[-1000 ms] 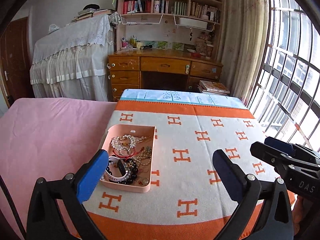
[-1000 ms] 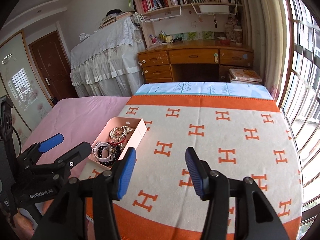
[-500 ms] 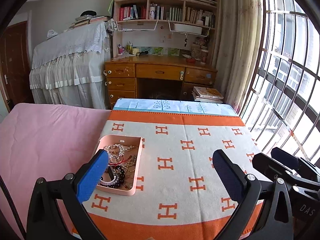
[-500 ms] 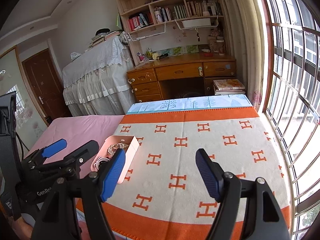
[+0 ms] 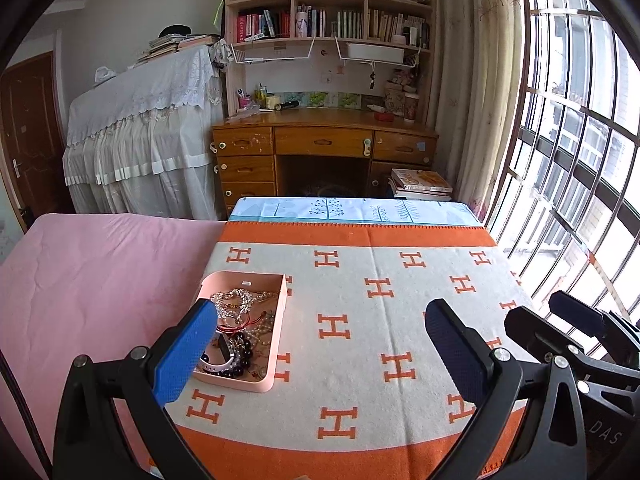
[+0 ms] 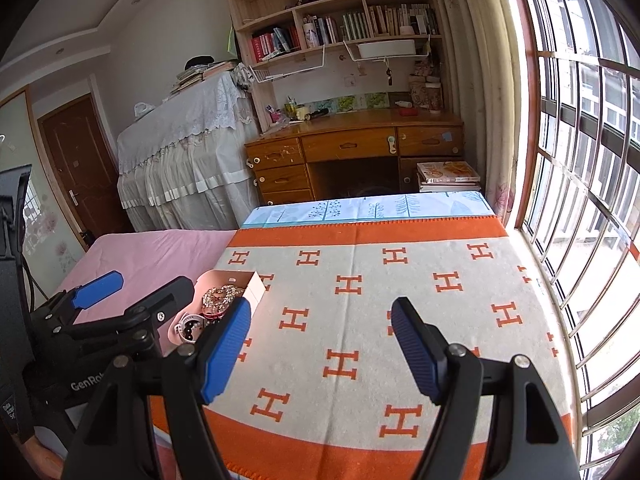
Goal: Organize jewelry
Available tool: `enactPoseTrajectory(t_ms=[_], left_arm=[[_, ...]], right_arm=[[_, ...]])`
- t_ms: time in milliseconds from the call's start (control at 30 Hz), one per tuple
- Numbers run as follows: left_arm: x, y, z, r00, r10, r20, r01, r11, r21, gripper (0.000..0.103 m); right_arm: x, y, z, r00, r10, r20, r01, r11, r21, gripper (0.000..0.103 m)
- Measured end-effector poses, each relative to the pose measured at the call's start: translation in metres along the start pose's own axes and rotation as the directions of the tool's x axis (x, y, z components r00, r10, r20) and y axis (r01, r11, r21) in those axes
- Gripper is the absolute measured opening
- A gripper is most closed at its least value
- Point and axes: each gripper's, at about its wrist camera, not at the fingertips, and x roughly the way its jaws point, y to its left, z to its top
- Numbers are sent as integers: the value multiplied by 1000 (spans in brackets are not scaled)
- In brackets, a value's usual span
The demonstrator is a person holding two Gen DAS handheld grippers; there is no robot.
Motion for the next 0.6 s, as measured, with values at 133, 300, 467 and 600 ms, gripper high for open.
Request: enactPoseTrajectory(t_ms=[133,300,467,600], left_arm=[[0,0,0,1000,5,0,-5,1000,2,102],[1,3,0,1000,8,-2,-8,1000,-2,102],[1,3,0,1000,10,-5,-10,1000,0,102],[2,8,-1,1000,14,-12,-14,1000,-2,102]], right_arm=[[0,1,0,1000,-7,4,7,1000,-6,73],[0,1,-1,1000,-5,3,5,1000,-5,73],[1,1,-1,1000,-5,3,5,1000,-6,73],[2,1,-1,1000,-5,0,5,1000,-5,73]])
